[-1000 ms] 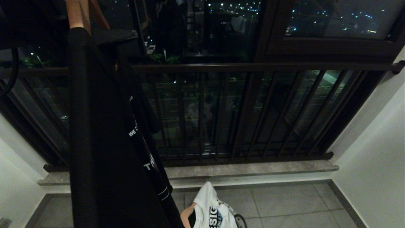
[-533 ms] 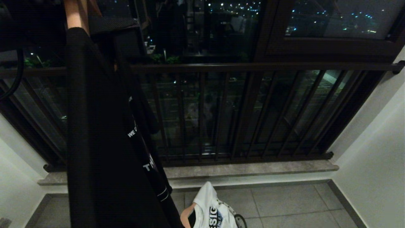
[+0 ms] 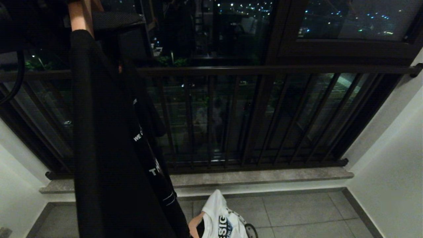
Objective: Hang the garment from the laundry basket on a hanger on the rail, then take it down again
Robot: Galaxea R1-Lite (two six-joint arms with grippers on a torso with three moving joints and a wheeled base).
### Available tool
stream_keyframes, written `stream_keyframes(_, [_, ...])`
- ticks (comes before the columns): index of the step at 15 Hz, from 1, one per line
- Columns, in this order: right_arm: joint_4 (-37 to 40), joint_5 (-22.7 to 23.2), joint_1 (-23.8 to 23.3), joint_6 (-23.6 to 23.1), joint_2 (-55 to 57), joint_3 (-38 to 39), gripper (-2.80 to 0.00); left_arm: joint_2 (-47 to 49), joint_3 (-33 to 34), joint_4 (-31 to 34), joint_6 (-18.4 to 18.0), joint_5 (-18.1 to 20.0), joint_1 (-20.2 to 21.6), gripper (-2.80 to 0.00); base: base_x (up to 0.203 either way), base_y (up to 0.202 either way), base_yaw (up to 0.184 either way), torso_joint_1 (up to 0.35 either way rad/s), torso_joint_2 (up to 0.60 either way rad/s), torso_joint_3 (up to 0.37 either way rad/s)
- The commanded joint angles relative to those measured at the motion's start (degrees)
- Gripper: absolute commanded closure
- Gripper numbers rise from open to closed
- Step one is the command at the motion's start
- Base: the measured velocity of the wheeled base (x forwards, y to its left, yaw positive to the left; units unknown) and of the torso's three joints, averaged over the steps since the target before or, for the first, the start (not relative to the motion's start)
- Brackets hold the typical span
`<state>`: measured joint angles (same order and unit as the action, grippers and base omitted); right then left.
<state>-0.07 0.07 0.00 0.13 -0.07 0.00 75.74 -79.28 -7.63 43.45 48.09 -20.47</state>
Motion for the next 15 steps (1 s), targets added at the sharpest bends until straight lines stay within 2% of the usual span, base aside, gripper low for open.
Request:
stream_keyframes(1, [0.0, 0.0, 0.0, 0.0, 0.1, 0.0, 0.0, -0.2, -0.1, -0.2, 0.2, 0.3, 0.0, 0.0, 0.0, 0.0, 0.0, 0.0, 0.0, 0.0])
stream_keyframes(15, [0.0, 0.0, 0.0, 0.0, 0.1, 0.0, 0.0, -0.3, -0.6, -0.3, -0.7, 0.7, 0.0, 0.0, 0.0, 0.0, 0.0, 0.0, 0.0, 0.0])
